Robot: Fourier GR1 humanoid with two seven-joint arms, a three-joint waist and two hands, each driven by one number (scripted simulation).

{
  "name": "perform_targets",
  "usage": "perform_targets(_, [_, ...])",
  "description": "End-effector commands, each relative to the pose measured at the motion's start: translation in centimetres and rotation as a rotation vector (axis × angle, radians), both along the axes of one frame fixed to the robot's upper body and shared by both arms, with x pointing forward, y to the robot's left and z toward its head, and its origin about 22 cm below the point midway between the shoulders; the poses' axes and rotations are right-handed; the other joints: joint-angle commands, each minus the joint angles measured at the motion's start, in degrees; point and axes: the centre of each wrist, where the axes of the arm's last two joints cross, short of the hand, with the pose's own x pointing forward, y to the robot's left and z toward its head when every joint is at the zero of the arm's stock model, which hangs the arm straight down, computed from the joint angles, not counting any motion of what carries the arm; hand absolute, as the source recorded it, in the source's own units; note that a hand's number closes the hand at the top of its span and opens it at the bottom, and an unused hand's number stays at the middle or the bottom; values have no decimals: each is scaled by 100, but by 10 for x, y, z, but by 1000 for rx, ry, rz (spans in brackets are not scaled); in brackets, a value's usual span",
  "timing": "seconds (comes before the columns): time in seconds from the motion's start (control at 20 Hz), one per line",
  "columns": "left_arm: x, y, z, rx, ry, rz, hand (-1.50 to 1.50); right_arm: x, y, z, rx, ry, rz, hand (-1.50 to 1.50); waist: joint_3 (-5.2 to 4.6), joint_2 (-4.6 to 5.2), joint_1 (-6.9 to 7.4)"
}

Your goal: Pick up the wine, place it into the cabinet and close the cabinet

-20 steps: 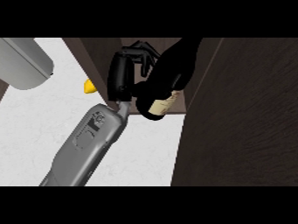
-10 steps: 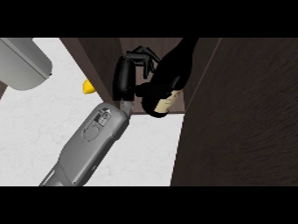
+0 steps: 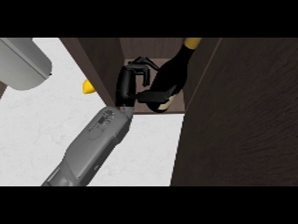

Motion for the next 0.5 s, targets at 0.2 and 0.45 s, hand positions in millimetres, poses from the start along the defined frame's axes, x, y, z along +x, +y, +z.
perform_targets(0.2, [0, 7, -43, 110, 16, 37, 150, -2, 0, 2, 41, -9, 86, -150, -3, 27, -82])
perform_targets(0.45, [5, 13, -48, 114, 23, 47, 150, -11, -6, -6, 14, 0, 69, -150, 0, 11, -25])
